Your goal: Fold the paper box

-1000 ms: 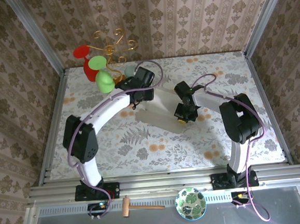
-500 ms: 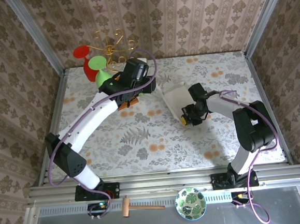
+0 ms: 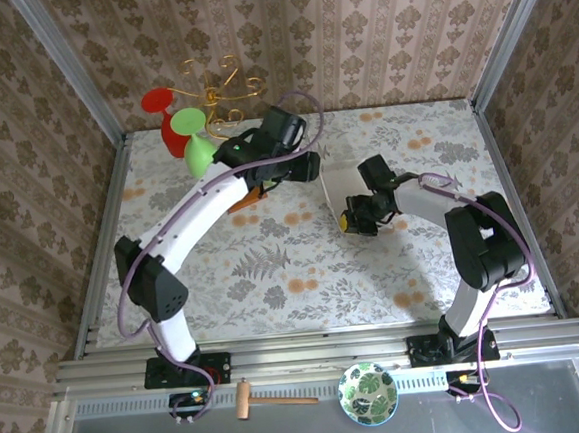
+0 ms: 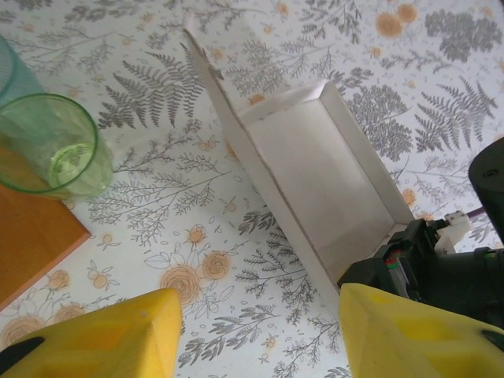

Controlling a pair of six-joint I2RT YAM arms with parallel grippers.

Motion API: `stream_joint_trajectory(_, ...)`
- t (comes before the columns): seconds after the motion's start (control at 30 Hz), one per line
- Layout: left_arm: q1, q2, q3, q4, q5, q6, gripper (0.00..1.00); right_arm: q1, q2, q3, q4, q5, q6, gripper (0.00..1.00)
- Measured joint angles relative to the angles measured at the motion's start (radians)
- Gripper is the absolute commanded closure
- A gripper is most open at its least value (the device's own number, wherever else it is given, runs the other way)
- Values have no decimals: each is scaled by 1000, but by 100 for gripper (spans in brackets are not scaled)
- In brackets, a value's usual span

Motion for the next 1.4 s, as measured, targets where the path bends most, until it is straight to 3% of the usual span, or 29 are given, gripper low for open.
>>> stream_joint_trajectory(0.4, 0, 109, 130, -23, 37, 15, 45, 6, 0, -36, 57, -11, 35, 100)
stream_joint_trajectory(0.57, 8, 130, 150, -34, 64, -2, 49, 6, 0, -36, 66, -16, 35, 100)
stream_joint_trajectory(0.7, 19, 179, 192, -68, 91, -24, 59, 6, 0, -36, 73, -18, 36, 100)
stream_joint_trajectory(0.9, 21, 212, 193, -89, 90, -25, 89, 6, 2, -36, 91, -22, 40, 100)
stream_joint_trajectory(0.97, 21, 212, 196, -92, 82, -17, 100, 6, 2, -36, 92, -24, 49, 74)
stream_joint_trajectory(1.03, 19, 214, 209, -103, 69, 4, 100, 6, 2, -35, 93, -36, 50, 51)
stream_joint_trajectory(1.1, 19, 217, 224, -121, 57, 33, 100, 6, 0, -26, 79, -44, 34, 40)
stream_joint_trajectory(1.23, 19, 219, 249, -178, 39, 114, 100, 0, -54, 40, -11, -37, -41, 30)
stream_joint_trajectory(1.4, 33, 218, 256, -227, 34, 246, 100, -32, -211, 139, -53, 11, -208, 31)
